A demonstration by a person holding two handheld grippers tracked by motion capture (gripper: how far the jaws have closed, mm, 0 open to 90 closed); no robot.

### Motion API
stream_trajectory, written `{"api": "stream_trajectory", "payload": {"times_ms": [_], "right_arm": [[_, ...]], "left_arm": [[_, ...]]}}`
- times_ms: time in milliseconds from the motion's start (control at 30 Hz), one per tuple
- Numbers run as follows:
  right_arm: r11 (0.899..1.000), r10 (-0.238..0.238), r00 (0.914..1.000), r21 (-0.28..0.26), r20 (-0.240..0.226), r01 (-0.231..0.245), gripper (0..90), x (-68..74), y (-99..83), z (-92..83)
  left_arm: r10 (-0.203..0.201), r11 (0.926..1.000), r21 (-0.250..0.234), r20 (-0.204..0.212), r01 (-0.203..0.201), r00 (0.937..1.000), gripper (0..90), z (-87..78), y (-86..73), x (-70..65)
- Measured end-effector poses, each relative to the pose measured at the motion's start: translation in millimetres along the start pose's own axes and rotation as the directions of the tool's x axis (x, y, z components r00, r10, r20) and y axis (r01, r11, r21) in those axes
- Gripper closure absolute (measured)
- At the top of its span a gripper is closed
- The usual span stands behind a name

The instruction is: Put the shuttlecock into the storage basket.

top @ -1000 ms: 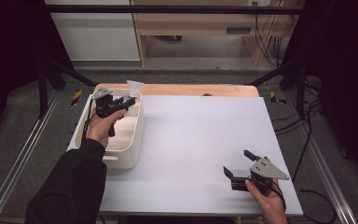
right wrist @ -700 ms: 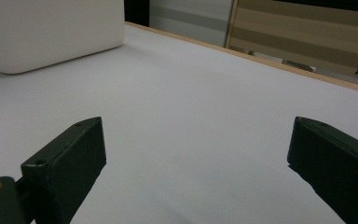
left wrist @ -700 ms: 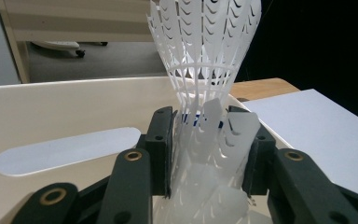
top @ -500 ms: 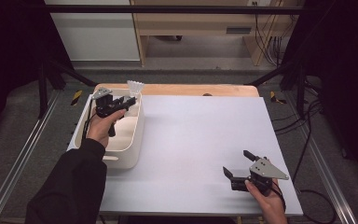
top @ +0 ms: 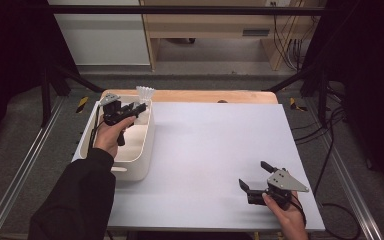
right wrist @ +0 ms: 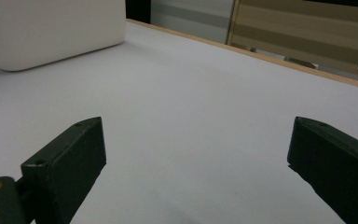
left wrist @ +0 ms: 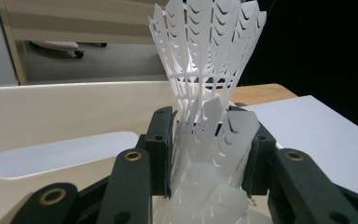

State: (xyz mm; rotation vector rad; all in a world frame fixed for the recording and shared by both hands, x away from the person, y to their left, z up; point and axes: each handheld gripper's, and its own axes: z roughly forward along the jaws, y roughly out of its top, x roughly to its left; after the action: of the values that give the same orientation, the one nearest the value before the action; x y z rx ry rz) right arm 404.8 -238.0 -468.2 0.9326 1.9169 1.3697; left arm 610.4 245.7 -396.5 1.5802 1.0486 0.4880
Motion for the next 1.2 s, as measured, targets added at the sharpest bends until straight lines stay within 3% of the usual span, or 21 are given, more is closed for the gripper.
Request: {"api": "stream_trajectory", "payload": {"times_ms": [400, 533, 733, 867, 1033, 1200], "right_arm": [[1.000, 0.001, 1.0000, 0.002, 0.000, -0.001, 4.3, -0.2, -0.1, -0.3], [1.000, -0.001, 1.0000, 0.003, -0.002, 0.001, 4.3, -0.5, -0.2, -0.2], [1.000, 0.000, 1.0000, 0.004, -0.002, 0.000, 4.3, -0.5, -0.3, -0.3], [1.000, 0.000, 1.0000, 0.005, -0.003, 0.000, 4.3, -0.4, -0.3, -0.2], [1.000, -0.002, 1.0000, 0.008, -0.003, 0.002, 4.3, -0.2, -0.4, -0.2], [1.000, -0.001, 1.0000, 0.009, -0.003, 0.001, 4.2, 0.0, -0.4, 0.1]], "left_arm": [[-0.016, 0.9999, 0.007, -0.004, 0.016, 0.9999, 60.4, 0.8, -1.3, 1.0], [-0.030, 0.9994, 0.017, -0.009, 0.031, 0.9995, 54.5, 1.8, -2.6, 2.0], [-0.063, 0.9972, 0.039, -0.022, 0.064, 0.9977, 38.2, 5.3, -4.3, 2.6], [-0.060, 0.9972, 0.044, -0.039, 0.062, 0.9974, 31.6, 6.3, -4.6, 2.7], [-0.014, 0.9993, 0.032, -0.072, 0.017, 0.9973, 22.0, 5.4, -2.1, 1.6], [0.001, 0.9997, 0.023, -0.077, 0.001, 0.9970, 15.8, 4.4, -0.2, -0.5]]}}
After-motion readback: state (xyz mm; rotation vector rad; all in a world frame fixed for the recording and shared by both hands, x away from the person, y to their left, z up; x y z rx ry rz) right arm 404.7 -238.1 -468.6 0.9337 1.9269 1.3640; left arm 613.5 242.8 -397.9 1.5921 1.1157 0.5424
